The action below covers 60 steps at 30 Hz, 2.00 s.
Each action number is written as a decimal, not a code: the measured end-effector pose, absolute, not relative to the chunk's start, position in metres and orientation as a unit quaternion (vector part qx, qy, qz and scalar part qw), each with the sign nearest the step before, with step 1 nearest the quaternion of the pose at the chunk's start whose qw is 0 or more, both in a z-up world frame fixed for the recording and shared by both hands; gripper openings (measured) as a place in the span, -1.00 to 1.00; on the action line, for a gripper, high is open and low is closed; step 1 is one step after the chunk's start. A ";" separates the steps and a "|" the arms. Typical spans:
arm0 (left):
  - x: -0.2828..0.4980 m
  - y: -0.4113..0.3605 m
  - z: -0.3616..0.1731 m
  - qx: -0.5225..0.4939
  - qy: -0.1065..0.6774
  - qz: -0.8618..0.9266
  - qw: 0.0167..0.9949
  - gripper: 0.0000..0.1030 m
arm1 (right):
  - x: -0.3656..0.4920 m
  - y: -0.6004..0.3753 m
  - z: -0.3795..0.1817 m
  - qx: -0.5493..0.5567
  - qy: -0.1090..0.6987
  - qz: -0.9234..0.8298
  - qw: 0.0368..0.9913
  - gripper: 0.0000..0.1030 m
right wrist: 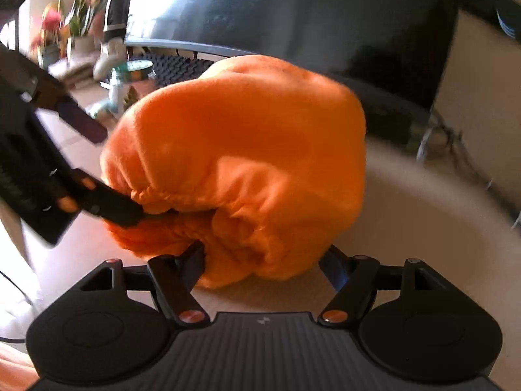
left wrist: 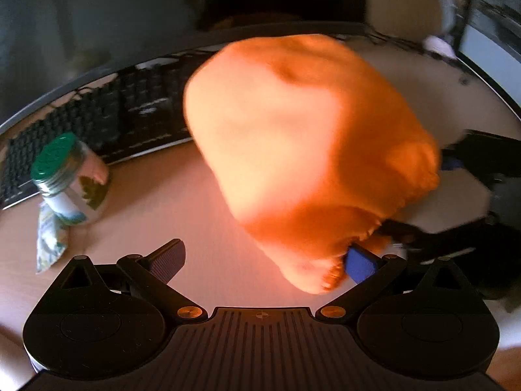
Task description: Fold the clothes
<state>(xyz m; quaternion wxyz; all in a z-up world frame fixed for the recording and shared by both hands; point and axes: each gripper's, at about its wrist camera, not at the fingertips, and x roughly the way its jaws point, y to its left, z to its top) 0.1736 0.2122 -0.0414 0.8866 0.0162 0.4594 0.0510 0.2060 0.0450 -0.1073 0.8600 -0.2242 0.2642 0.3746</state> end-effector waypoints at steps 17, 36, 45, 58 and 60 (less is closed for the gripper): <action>0.154 0.233 0.002 -0.146 0.394 -0.044 0.906 0.99 | 0.248 -0.045 -0.057 -0.051 0.313 0.374 0.871 0.67; 0.188 0.263 0.009 -0.243 0.291 0.151 0.913 1.00 | 0.209 -0.062 -0.048 -0.075 0.306 0.360 0.878 1.00; 0.067 0.160 0.044 -0.108 0.234 0.164 0.952 1.00 | 0.179 -0.102 -0.030 -0.027 0.254 0.384 0.887 1.00; 0.010 0.044 -0.010 -0.096 0.250 0.249 0.931 1.00 | 0.108 -0.155 -0.029 -0.051 0.202 0.374 0.904 1.00; 0.005 0.040 -0.006 -0.088 0.240 0.254 0.933 1.00 | 0.107 -0.157 -0.032 -0.034 0.208 0.368 0.906 1.00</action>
